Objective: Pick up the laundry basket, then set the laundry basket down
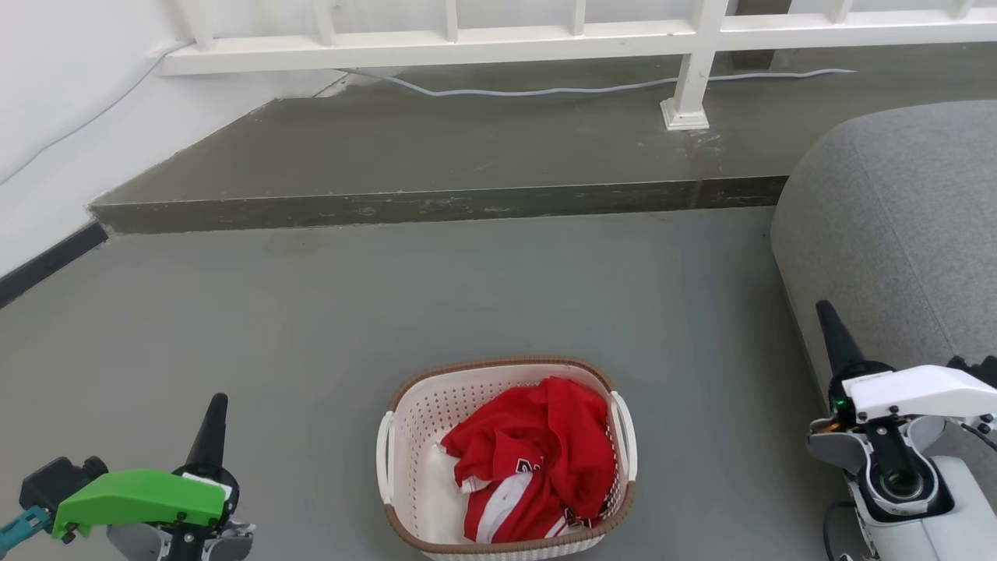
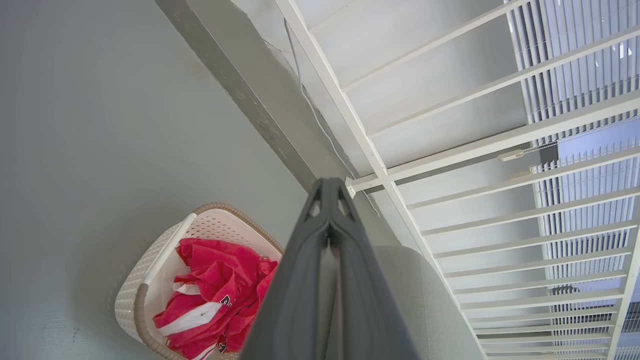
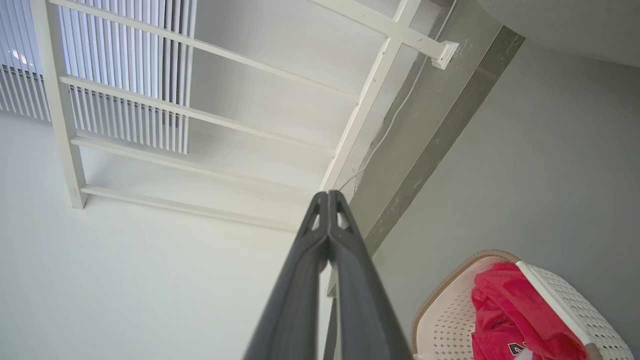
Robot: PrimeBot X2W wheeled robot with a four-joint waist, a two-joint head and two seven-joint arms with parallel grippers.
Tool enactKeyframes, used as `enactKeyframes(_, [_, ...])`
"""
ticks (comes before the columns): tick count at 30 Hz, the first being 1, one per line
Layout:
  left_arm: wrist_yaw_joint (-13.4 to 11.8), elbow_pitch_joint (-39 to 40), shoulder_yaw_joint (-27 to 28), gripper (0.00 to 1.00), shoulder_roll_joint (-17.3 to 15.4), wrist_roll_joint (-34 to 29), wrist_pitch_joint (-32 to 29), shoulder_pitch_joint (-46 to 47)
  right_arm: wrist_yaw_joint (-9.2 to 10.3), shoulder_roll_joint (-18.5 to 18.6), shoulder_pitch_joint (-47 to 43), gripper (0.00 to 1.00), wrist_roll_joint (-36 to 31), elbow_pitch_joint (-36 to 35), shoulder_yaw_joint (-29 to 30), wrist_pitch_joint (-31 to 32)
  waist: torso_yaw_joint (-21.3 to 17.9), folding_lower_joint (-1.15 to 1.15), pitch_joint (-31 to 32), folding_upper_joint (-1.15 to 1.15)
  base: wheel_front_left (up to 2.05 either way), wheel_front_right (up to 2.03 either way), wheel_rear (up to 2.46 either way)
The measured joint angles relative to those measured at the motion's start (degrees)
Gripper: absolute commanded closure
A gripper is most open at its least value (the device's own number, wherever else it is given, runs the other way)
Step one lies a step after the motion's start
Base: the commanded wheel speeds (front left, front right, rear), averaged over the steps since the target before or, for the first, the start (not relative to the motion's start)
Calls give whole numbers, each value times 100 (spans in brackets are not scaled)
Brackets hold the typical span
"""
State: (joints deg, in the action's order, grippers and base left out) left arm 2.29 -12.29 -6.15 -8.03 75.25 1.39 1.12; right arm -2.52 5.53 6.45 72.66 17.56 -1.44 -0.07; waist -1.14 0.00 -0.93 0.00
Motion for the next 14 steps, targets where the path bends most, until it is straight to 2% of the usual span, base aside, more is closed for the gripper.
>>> enactKeyframes(14, [200, -143, 342, 100, 177, 873, -243, 15, -205, -135, -52, 100, 888, -37, 396, 274, 53, 0, 36, 0, 0, 0, 0])
